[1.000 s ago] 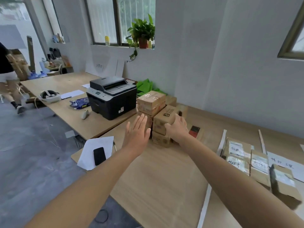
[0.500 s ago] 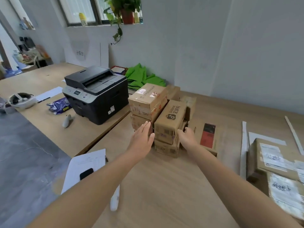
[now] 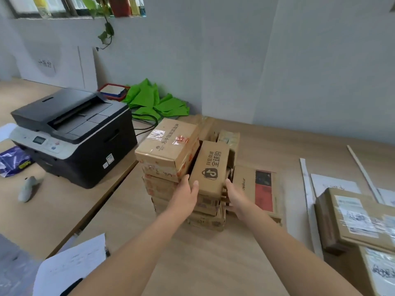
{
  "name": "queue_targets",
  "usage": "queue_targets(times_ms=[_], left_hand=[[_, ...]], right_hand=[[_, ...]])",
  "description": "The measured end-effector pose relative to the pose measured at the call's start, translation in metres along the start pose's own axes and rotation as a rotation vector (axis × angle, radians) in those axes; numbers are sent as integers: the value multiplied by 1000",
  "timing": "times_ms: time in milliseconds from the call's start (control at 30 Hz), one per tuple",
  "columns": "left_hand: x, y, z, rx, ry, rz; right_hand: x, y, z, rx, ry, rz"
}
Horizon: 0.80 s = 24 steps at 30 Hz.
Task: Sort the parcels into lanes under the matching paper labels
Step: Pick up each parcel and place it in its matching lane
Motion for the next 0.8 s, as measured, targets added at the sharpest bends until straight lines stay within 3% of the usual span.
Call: queue_targets(times_ms=[100,367,667,800], left_hand=[[27,7,-9,-14,43,11],[30,28,-31,-65,-45,-67],[-29,35,-26,-293,16,-157],[-62,12,-20,-290,82,-228]], right_hand=[[10,-4,-4,26,-39,-32],[38,-12,-1,94,-118,-84],[-10,-17,29,103,-13,-32],[-62,-18,51,173,46,5]])
Point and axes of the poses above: each hand's wrist, its own x-axis towards the middle knuckle, its own z-axis out of the back of the hand, y = z × x, the point moved 3 cm from there along x, towards the middle knuckle, and after that the axes turned 9 degrees about x, right-handed, at the moved point
